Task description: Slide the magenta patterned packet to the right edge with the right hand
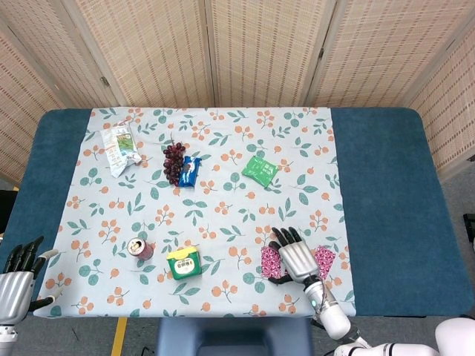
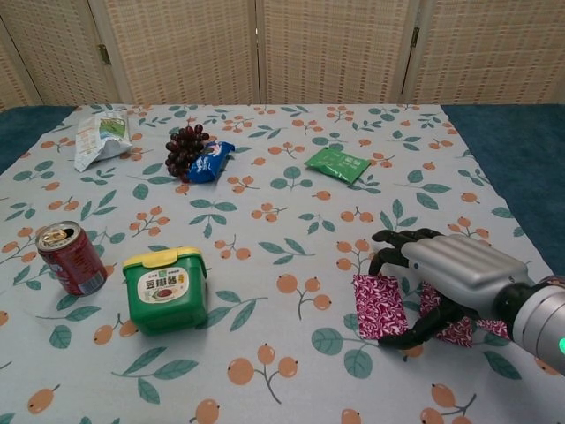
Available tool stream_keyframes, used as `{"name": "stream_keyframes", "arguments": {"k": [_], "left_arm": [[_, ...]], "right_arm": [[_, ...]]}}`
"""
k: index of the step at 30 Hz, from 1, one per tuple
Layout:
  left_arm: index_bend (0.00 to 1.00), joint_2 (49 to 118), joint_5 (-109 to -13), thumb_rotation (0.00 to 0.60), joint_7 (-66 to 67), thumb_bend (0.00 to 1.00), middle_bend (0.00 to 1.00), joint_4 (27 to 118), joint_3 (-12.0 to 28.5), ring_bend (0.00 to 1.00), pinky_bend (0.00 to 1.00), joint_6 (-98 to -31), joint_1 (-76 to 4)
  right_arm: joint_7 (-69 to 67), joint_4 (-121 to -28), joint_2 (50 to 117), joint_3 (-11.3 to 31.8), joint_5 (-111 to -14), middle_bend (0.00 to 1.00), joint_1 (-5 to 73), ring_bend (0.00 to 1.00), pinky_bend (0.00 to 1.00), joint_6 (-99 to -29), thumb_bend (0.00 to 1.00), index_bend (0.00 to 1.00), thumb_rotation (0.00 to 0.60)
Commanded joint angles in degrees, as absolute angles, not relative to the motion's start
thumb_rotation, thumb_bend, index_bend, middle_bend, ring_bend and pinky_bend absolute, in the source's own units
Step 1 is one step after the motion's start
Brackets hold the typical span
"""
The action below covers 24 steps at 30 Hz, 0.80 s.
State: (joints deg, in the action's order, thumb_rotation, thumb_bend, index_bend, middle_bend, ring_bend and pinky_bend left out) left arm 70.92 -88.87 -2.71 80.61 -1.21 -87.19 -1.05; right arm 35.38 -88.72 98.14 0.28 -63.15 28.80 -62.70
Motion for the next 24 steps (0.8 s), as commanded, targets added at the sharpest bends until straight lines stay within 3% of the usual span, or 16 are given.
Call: {"name": "stream_keyframes", "arguments": {"k": [1,15,24], "left_arm": [[0.26,70.95,-88.89,0.600,-2.92,0.24,0.06,80.48,-1.20,0.09,0.00,-87.34,-0.97],[0.25,71.28,-89.21,0.600,-3.14,0.24,0.06,80.04,-1.30,0.09,0.00,-86.73,-1.36],[0.25,71.38,-89.69,0.600,-2.54,0.24,0.06,80.60,-1.31,0.09,0.00,-85.96,-2.13]], "right_arm": [[34.07,-89.92,97.42,0.73,-63.84,0.06,28.37,0.00,0.00,-63.43,0.16,0.31,0.392],[24.64,-97.79,86.79,0.42,-64.42,0.07,21.86,0.00,0.00,-69.29,0.16,0.31,0.392],[16.01,-96.81,84.02,-0.55,-62.43,0.06,16.57,0.00,0.00,-70.42,0.16,0.31,0.393]]}}
